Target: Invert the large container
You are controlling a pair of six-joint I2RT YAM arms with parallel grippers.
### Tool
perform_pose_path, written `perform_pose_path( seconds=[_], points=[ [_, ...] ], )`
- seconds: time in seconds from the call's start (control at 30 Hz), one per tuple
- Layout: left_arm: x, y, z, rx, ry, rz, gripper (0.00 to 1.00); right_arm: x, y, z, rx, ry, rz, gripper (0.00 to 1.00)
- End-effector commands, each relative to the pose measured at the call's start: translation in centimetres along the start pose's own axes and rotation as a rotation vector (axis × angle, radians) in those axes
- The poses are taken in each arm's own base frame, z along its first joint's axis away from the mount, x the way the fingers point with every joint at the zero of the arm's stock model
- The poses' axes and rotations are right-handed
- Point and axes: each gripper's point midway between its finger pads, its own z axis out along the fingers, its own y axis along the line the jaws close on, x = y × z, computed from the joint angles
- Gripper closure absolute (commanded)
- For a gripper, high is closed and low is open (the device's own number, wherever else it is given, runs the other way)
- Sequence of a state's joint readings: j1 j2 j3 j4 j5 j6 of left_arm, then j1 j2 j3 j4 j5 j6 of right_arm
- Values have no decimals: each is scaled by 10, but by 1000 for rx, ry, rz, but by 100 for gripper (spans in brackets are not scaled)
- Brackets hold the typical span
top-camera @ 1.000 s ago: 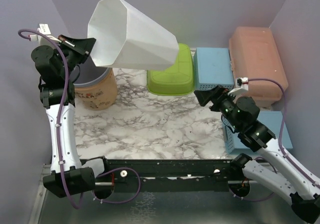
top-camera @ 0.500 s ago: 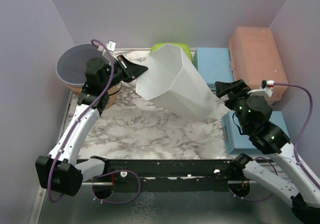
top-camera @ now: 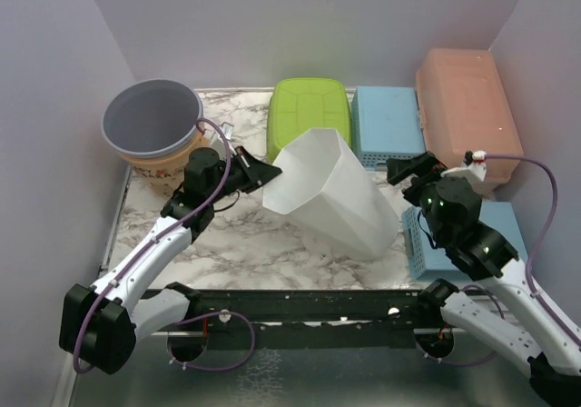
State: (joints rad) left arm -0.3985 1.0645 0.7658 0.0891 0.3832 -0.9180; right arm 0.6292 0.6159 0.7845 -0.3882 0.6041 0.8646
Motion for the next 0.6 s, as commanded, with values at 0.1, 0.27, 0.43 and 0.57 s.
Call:
perform_pose_path(
  seconds=[0.1, 0.27, 0.43, 0.57],
  points=[
    [8, -3, -11, 56, -167, -79, 100, 26, 24, 11, 12, 191, -103, 5],
    [22, 40, -18, -1, -269, -227, 100, 44, 23, 15, 51, 285, -115, 5],
    [41, 69, -25, -53, -269, -281, 100, 63, 8, 14, 95, 359, -112, 3],
    [56, 88, -28, -94, -249, -314, 100, 71, -13, 12, 141, 379, -84, 3]
  ],
)
